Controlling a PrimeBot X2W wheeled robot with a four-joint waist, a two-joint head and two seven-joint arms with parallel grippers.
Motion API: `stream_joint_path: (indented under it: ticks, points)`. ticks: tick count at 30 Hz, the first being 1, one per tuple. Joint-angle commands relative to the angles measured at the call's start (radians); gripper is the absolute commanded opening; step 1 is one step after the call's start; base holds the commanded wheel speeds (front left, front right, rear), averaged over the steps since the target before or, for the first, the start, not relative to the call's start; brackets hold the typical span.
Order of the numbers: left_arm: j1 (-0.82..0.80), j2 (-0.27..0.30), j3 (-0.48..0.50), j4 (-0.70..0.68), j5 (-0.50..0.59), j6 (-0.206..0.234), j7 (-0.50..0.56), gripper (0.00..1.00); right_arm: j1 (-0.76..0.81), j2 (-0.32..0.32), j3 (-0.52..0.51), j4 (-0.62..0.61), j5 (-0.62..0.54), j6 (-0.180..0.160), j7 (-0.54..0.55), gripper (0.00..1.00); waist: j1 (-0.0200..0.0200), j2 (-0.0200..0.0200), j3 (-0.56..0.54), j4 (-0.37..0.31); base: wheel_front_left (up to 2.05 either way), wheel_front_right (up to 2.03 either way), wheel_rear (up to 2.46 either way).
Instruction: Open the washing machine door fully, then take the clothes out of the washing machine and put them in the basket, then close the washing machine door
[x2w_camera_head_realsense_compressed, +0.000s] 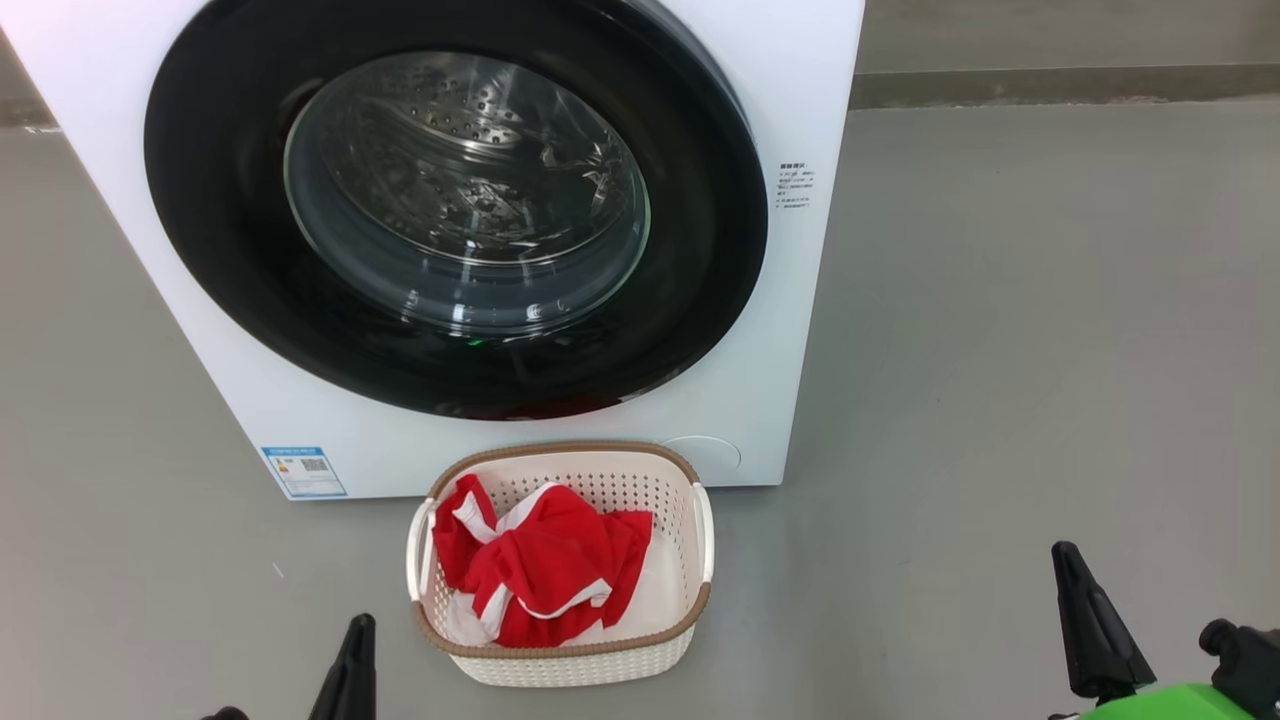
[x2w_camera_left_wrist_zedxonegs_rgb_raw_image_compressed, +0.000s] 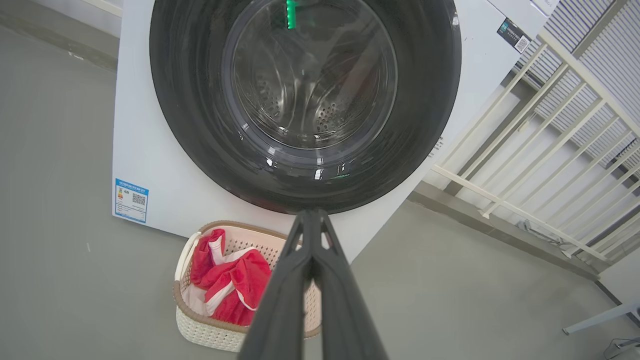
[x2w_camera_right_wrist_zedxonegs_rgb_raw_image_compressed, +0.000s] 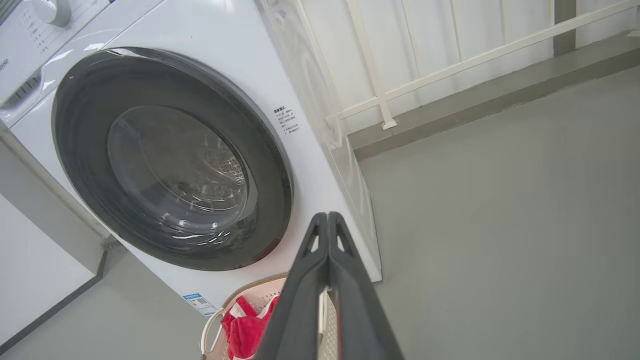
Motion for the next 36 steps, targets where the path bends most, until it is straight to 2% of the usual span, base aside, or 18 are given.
stream_joint_path:
  ticks: [1,36]
  points:
    - [-0.047,0.01,0.02,-0.018,-0.031,-0.009,0.005,0.0,-0.048,-0.016,0.001,-0.019,0.034,-0.001,0.004,0.0,-0.0001,0.0,0.001,0.0,0.0,0.0,0.0]
    - [-0.109,0.014,0.069,0.036,-0.433,-0.035,0.106,0.0,-0.126,-0.026,-0.001,0.032,0.442,-0.002,0.107,0.0,-0.0001,0.0,0.02,0.002,0.0,0.0,0.0]
